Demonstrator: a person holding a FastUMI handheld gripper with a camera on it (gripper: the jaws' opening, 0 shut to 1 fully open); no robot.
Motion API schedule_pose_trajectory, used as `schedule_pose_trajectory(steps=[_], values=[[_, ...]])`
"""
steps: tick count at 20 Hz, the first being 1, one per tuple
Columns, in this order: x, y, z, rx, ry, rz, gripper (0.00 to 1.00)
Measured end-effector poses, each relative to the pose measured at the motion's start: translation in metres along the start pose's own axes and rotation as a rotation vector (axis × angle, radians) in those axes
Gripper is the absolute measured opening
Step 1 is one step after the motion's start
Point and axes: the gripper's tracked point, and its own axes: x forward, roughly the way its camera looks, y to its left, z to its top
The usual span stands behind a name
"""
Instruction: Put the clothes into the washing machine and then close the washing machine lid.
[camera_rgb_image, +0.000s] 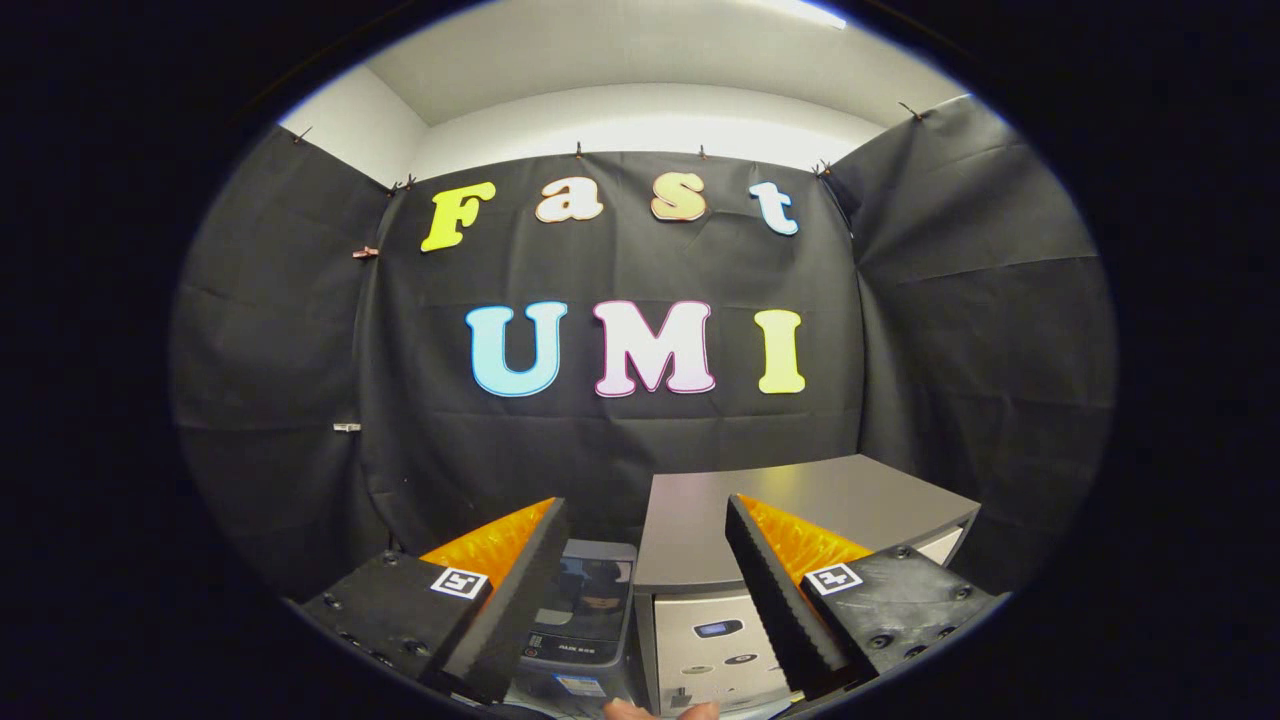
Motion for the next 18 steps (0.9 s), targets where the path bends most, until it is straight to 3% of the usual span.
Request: schedule_pose_trajectory(steps=[18], values=[[-0.022,-0.02,-0.005,-0.01,0.004,-0.045,0.99]])
